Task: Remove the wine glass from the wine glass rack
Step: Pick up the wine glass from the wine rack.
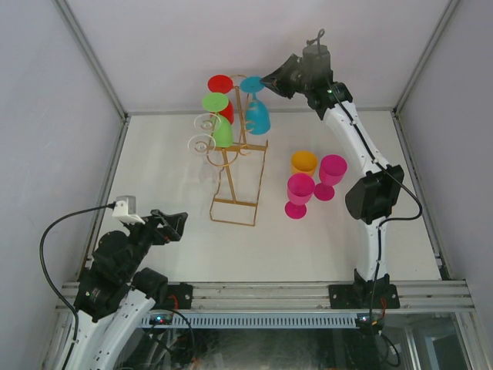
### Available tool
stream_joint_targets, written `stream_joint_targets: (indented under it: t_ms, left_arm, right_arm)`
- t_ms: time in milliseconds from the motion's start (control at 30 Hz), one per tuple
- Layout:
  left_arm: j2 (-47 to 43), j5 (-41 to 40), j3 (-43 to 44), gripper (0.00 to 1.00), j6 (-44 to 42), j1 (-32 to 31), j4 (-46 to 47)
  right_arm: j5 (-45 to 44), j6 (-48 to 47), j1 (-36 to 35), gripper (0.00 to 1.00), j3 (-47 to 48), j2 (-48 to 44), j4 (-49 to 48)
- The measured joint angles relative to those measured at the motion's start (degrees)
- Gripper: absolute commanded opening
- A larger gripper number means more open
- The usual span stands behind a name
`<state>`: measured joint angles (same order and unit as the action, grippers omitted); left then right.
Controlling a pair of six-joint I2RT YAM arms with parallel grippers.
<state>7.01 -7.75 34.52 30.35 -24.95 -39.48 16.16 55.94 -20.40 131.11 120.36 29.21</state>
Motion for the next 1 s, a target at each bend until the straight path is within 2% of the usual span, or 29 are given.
stream_joint_targets:
  t_ms: [167,1000]
  left_arm:
    - [0.1,0.0,0.0,1.0,0.0,0.0,0.0]
    - [0.1,0.0,0.0,1.0,0.0,0.0,0.0]
  right_arm:
    - [-0.7,-0.3,0.0,0.0,0.5,0.0,0.2]
    - [-0.9,0.5,0.0,0.0,0.6,0.0,-0.2]
